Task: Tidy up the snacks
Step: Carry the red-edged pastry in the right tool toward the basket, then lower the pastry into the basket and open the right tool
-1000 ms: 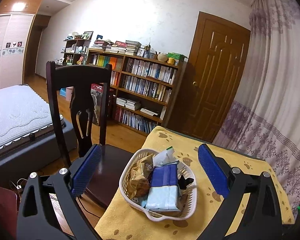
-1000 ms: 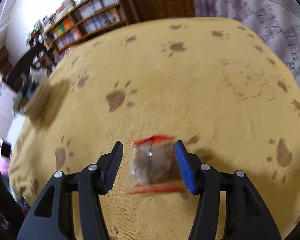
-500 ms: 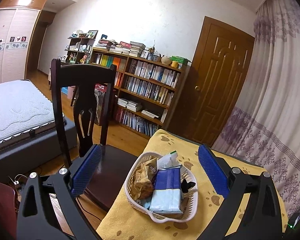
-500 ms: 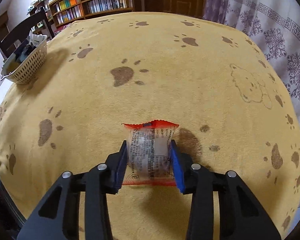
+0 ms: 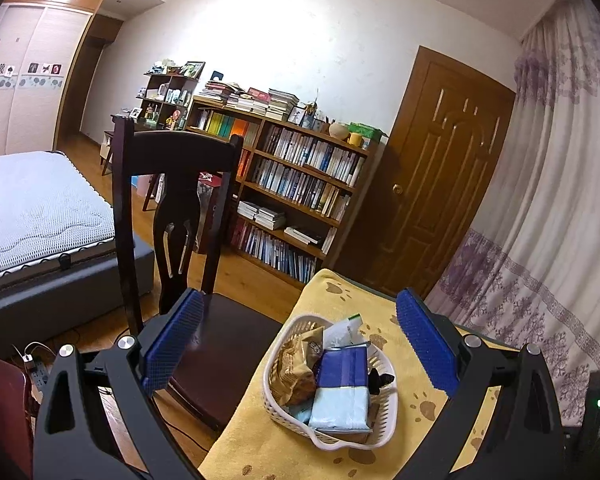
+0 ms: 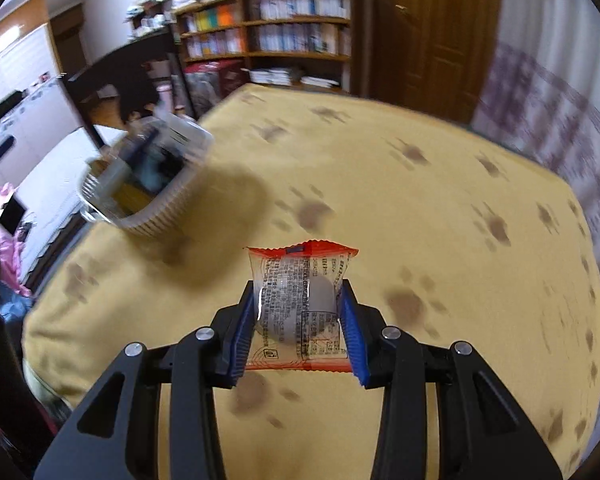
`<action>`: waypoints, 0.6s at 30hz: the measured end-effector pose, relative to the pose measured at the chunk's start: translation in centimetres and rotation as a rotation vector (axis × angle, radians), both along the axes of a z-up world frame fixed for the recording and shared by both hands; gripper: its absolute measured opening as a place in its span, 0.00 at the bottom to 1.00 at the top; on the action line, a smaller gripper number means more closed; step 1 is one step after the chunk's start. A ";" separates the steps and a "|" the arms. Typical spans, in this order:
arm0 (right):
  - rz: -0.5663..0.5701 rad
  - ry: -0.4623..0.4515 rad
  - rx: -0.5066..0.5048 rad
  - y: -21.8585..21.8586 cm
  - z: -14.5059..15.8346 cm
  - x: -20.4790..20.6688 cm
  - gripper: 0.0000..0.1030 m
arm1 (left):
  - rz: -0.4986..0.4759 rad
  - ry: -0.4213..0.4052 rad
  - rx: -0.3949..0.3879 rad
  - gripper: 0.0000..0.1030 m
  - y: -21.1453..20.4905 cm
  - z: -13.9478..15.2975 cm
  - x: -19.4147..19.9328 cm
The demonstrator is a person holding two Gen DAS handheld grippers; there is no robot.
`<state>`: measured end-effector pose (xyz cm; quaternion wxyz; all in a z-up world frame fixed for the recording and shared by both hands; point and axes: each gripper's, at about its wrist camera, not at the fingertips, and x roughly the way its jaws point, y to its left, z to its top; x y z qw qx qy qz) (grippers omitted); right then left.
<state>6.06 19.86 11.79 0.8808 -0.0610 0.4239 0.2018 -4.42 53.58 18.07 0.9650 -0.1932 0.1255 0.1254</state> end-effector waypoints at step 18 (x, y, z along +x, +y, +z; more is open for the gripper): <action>0.096 0.096 0.026 16.0 -0.7 7.3 0.39 | -0.002 -0.033 -0.048 0.96 1.3 0.0 -0.4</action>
